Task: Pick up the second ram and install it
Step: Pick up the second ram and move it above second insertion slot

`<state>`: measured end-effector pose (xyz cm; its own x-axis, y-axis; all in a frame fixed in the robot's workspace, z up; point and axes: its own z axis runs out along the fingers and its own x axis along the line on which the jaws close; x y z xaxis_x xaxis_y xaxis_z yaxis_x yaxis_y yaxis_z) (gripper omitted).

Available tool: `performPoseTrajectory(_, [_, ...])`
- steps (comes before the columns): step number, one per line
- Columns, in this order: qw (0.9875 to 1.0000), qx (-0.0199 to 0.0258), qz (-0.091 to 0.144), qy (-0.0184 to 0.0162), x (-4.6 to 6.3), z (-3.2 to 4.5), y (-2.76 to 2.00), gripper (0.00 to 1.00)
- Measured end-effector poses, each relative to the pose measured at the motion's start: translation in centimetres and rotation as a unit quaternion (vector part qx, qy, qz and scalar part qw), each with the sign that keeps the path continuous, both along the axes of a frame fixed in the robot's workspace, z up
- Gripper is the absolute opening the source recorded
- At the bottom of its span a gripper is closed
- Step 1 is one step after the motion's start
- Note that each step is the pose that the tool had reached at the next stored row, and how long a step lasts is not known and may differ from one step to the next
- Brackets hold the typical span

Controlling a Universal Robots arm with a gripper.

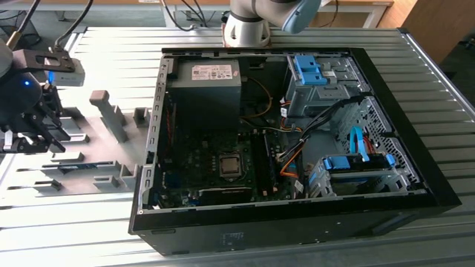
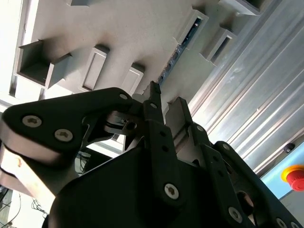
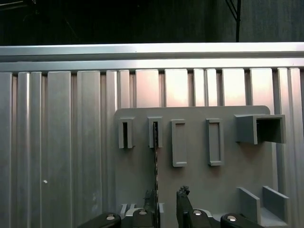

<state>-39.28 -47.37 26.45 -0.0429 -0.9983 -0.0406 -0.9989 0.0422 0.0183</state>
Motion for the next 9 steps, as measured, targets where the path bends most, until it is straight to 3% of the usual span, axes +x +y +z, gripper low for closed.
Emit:
performPoseTrajectory(6, [1.0, 0.0, 0.0, 0.0036, -0.04, -1.03, -0.3, 0.32])
performPoseTrajectory(9, [1.0, -0.0001, 0.0, 0.0037, -0.04, -1.06, -0.3, 0.32])
